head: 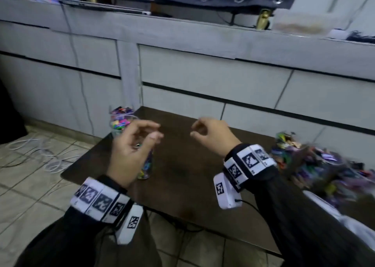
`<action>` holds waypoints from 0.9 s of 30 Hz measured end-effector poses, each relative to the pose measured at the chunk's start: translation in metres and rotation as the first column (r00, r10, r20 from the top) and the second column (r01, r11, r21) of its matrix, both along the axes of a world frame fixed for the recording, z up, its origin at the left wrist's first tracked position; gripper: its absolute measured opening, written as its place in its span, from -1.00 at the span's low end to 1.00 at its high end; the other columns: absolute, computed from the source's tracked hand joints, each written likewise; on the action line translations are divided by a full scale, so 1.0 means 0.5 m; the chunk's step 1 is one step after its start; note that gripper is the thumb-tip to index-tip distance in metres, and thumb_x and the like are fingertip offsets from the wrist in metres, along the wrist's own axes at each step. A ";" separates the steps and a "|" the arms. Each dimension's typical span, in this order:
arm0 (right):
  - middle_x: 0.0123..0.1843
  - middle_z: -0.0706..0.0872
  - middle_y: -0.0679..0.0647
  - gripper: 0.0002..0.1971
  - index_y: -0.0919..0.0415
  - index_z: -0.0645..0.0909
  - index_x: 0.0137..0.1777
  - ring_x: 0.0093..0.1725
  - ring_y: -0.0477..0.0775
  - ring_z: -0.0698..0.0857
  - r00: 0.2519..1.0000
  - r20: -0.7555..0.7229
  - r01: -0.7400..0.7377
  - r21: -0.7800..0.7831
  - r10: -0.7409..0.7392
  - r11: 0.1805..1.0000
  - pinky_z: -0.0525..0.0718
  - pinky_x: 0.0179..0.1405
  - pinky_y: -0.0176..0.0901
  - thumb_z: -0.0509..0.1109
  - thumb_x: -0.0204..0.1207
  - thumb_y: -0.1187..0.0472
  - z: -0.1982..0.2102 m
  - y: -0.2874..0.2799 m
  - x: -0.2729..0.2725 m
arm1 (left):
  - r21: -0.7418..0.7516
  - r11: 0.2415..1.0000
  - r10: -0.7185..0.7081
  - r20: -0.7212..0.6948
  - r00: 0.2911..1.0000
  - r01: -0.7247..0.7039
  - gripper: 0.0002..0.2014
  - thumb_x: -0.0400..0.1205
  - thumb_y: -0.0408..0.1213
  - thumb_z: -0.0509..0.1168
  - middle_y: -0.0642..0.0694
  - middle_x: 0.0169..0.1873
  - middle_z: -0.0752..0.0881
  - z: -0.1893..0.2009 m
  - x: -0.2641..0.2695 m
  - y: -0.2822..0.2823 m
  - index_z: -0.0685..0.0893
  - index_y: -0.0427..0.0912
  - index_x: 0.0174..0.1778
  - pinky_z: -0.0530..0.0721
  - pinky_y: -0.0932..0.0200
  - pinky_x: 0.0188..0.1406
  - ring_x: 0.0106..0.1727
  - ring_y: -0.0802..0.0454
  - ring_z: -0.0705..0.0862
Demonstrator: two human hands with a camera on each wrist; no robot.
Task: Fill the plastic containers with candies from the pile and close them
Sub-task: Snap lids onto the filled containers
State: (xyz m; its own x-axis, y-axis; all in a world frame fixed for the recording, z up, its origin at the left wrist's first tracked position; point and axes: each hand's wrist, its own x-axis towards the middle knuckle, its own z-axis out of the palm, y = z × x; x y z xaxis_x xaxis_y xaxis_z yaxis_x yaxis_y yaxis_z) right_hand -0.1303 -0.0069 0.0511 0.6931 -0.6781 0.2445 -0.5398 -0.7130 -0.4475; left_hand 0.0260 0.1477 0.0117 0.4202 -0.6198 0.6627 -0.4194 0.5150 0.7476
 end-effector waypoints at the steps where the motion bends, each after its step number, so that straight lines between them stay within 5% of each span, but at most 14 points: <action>1: 0.06 0.73 0.01 -0.84 0.07 0.63 0.06 0.05 -0.02 0.68 0.998 0.056 0.019 -0.012 -0.018 1.000 0.58 0.04 -0.21 0.40 0.54 0.07 0.026 -0.004 -0.024 | 0.058 0.997 -0.060 0.059 0.996 0.057 -0.85 0.62 -0.11 0.32 0.09 -0.08 0.80 0.013 -0.025 -0.035 0.65 0.02 0.08 0.69 0.34 -0.02 -0.02 0.22 0.78; 4: 0.03 0.74 -0.04 -0.93 0.02 0.62 -0.02 0.00 -0.02 0.71 0.979 0.174 0.120 -0.052 -0.110 0.991 0.61 0.02 -0.15 0.41 0.52 0.11 0.080 -0.028 -0.116 | 0.265 0.957 -0.180 0.215 0.960 0.120 -0.82 0.69 -0.20 0.34 0.03 0.13 0.74 0.022 -0.094 -0.141 0.66 -0.05 0.20 0.61 0.38 0.08 0.15 0.25 0.69; 7: 0.02 0.73 -0.03 -0.93 0.02 0.61 -0.03 -0.01 -0.01 0.70 0.962 0.135 0.247 -0.072 -0.236 0.966 0.62 0.03 -0.14 0.40 0.53 0.12 0.092 -0.064 -0.233 | 0.476 0.871 -0.242 0.197 0.950 0.123 -0.66 0.74 -0.12 0.22 -0.07 0.34 0.64 0.006 -0.151 -0.229 0.56 -0.14 0.41 0.48 0.33 0.24 0.37 0.11 0.60; 11: -0.07 0.74 0.05 -0.90 0.08 0.60 -0.08 -0.05 0.06 0.68 0.898 -0.086 0.428 -0.062 -0.432 0.902 0.62 0.00 -0.07 0.42 0.53 0.08 0.046 -0.108 -0.386 | 0.671 0.721 -0.290 0.064 0.955 0.174 -0.46 0.76 0.07 0.07 -0.13 0.53 0.48 -0.018 -0.204 -0.299 0.34 -0.15 0.60 0.34 0.27 0.30 0.51 0.00 0.47; 15: -0.08 0.72 0.09 -0.82 0.11 0.56 -0.09 -0.06 0.08 0.66 0.741 -0.381 0.584 -0.043 -0.554 0.811 0.49 -0.16 -0.17 0.38 0.55 0.01 -0.041 -0.131 -0.494 | 0.690 0.678 -0.301 -0.053 0.952 0.253 -0.49 0.76 -0.07 0.19 -0.16 0.56 0.44 -0.046 -0.234 -0.325 0.33 -0.17 0.60 0.42 0.03 0.54 0.54 -0.03 0.46; 21: 0.16 0.74 0.22 -0.40 0.26 0.59 0.22 0.08 0.18 0.71 0.539 -0.592 0.765 0.047 -0.599 0.642 0.64 0.02 -0.14 0.15 0.58 -0.30 -0.160 -0.150 -0.557 | 0.714 0.616 -0.368 -0.114 0.923 0.333 -0.61 0.75 -0.21 0.24 -0.10 0.33 0.61 -0.072 -0.238 -0.326 0.40 -0.08 0.49 0.73 -0.03 0.22 0.19 0.05 0.70; 27: 0.14 0.72 0.19 -0.31 0.32 0.57 0.21 0.11 0.18 0.70 0.429 -0.652 0.851 0.061 -0.625 0.521 0.58 -0.09 -0.16 0.17 0.53 -0.37 -0.213 -0.160 -0.562 | 0.692 0.584 -0.338 -0.268 0.902 0.424 -0.59 0.67 -0.48 0.28 -0.18 0.27 0.63 -0.073 -0.237 -0.336 0.47 -0.13 0.43 0.75 0.29 -0.10 0.06 0.13 0.69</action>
